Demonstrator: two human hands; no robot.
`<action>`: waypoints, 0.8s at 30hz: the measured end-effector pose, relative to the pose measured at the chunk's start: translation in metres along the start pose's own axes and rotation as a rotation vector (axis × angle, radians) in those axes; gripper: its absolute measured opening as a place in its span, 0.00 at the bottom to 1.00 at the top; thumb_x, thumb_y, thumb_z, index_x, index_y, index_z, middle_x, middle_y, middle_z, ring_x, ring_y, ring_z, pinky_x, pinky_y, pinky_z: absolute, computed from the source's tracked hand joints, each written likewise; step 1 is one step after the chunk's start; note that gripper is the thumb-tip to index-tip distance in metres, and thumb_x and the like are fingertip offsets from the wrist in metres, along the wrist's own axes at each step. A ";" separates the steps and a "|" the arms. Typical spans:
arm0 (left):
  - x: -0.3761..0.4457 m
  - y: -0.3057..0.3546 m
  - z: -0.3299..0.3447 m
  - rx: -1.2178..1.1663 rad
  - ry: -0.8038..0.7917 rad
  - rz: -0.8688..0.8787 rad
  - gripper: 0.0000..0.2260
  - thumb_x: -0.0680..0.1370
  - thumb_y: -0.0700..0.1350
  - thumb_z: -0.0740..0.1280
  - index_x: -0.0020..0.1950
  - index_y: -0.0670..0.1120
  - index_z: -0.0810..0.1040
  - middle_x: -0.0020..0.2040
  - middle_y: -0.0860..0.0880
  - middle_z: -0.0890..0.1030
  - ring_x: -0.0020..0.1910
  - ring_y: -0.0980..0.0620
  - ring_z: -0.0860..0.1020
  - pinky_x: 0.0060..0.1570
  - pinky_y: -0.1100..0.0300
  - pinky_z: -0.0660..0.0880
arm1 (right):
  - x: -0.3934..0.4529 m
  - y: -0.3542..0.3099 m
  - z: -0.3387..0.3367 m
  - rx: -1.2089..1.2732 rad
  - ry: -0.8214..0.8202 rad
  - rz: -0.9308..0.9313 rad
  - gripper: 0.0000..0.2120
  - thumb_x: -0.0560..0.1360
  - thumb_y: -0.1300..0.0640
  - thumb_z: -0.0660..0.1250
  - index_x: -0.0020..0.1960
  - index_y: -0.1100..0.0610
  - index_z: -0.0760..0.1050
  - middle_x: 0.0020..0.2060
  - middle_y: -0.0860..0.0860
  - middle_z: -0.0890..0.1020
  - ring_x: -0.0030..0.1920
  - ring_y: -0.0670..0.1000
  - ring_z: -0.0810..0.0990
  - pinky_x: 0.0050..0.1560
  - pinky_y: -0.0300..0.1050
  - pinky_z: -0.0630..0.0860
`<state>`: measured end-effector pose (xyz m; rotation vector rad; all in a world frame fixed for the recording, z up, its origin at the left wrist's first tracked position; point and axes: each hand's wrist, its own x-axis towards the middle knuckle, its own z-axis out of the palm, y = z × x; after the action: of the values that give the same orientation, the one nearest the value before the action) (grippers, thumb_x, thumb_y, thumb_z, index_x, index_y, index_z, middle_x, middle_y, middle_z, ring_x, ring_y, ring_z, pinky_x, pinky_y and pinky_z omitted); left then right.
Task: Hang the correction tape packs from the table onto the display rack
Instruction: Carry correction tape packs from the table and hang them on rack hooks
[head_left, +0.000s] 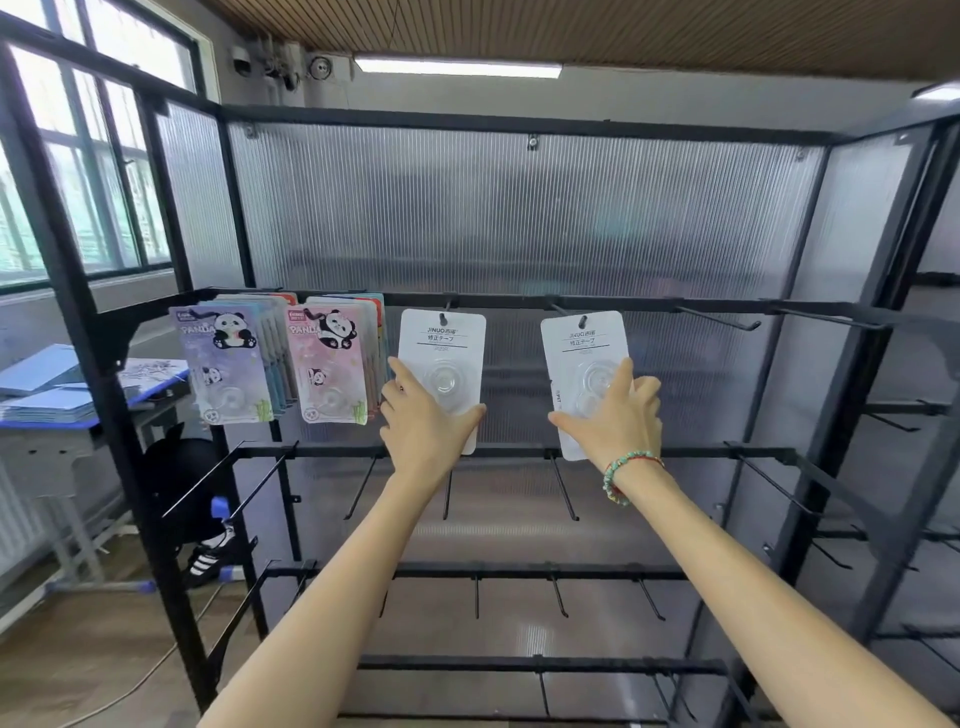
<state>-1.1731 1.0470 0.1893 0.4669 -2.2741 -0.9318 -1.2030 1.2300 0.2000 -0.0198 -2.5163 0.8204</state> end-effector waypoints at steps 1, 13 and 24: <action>0.000 0.000 0.001 -0.001 -0.001 0.000 0.55 0.68 0.59 0.75 0.78 0.39 0.42 0.72 0.37 0.60 0.70 0.37 0.63 0.63 0.42 0.67 | 0.000 0.001 0.001 -0.004 -0.007 -0.002 0.52 0.63 0.40 0.76 0.75 0.57 0.50 0.63 0.59 0.63 0.62 0.62 0.67 0.61 0.57 0.70; 0.020 -0.005 0.022 -0.080 -0.016 -0.005 0.56 0.68 0.57 0.76 0.78 0.40 0.39 0.73 0.38 0.58 0.71 0.37 0.61 0.65 0.40 0.65 | 0.022 0.002 0.028 0.030 -0.014 -0.004 0.55 0.65 0.40 0.75 0.76 0.57 0.44 0.64 0.58 0.62 0.62 0.60 0.67 0.61 0.56 0.69; 0.106 -0.017 0.080 -0.059 -0.059 -0.005 0.56 0.68 0.59 0.75 0.78 0.40 0.38 0.73 0.39 0.59 0.71 0.38 0.63 0.64 0.40 0.68 | 0.105 -0.010 0.084 -0.049 -0.087 0.065 0.55 0.64 0.36 0.74 0.76 0.58 0.46 0.66 0.58 0.61 0.66 0.59 0.66 0.52 0.55 0.74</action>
<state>-1.3032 1.0193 0.1768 0.4247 -2.2920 -1.0253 -1.3319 1.1928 0.1934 -0.0841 -2.6298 0.8016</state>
